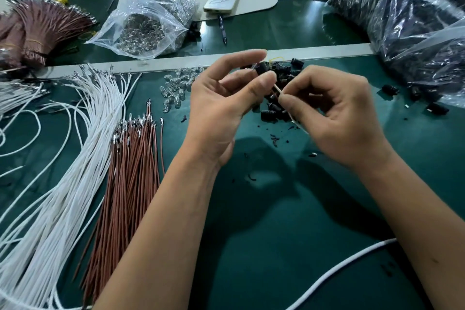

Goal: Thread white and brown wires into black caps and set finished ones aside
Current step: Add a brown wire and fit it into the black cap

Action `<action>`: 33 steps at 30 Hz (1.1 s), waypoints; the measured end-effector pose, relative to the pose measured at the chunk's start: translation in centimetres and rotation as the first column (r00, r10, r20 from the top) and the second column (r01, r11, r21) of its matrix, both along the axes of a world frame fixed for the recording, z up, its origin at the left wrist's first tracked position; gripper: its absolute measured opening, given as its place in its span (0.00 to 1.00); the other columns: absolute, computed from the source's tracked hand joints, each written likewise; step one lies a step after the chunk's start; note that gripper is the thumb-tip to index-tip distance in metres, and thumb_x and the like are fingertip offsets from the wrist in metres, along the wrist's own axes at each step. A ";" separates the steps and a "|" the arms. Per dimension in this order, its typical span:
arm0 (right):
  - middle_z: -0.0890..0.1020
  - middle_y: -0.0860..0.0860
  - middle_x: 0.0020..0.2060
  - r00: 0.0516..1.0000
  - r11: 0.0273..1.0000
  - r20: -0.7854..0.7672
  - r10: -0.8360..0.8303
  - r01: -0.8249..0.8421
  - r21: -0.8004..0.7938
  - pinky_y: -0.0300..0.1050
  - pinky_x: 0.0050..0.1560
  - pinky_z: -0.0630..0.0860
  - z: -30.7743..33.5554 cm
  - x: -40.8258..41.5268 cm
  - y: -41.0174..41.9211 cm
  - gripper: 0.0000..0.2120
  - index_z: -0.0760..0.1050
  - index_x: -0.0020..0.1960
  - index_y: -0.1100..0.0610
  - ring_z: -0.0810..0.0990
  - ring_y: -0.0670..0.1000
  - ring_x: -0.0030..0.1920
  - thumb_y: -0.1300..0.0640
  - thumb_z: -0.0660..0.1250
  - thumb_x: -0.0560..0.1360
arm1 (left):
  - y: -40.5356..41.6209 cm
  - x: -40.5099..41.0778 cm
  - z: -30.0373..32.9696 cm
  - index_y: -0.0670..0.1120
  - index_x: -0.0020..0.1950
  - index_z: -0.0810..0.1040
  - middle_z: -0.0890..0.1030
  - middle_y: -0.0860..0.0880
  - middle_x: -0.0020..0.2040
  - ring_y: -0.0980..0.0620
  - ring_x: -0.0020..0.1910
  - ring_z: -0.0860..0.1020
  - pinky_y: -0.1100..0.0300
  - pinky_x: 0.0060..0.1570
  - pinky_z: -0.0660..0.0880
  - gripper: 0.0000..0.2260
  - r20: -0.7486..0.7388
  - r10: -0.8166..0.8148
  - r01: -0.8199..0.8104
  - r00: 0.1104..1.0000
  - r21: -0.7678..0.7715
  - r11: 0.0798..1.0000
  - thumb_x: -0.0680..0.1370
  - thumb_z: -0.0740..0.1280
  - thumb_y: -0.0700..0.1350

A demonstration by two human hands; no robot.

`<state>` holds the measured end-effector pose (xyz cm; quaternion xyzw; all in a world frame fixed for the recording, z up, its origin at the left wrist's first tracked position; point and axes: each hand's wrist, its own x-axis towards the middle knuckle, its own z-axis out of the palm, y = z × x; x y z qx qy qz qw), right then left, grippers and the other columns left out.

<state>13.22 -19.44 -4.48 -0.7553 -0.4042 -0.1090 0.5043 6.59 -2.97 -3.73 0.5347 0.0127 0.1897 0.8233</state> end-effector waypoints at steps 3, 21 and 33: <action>0.79 0.47 0.34 1.000 1.000 -0.027 0.013 -0.013 -0.026 0.32 0.37 0.69 0.2 -0.3 0.0 0.06 0.80 0.43 0.62 0.75 0.41 0.33 0.63 0.73 0.78 | 0.3 0.0 0.1 0.41 0.50 0.83 0.82 0.48 0.37 0.54 0.36 0.79 0.63 0.44 0.78 0.10 -0.124 -0.064 0.053 0.990 -0.091 0.994 0.69 0.74 0.41; 0.81 0.50 0.41 0.973 0.972 0.221 -0.063 0.110 -0.207 0.50 0.45 0.76 0.1 0.8 -0.2 0.03 0.83 0.46 0.60 0.80 0.52 0.42 0.63 0.73 0.79 | -0.2 0.1 -1.1 0.44 0.42 0.83 0.85 0.42 0.39 0.48 0.39 0.80 0.60 0.44 0.78 0.07 -0.270 -0.002 0.038 0.963 0.126 0.991 0.70 0.77 0.33; 0.79 0.52 0.38 0.984 0.994 0.161 -0.071 0.083 -0.072 0.48 0.42 0.74 0.7 0.1 0.0 0.06 0.81 0.44 0.64 0.77 0.52 0.39 0.64 0.72 0.80 | -0.5 0.2 -0.4 0.43 0.39 0.87 0.84 0.46 0.36 0.53 0.35 0.83 0.66 0.40 0.80 0.04 -0.200 -0.150 0.109 0.968 -0.202 0.973 0.67 0.72 0.38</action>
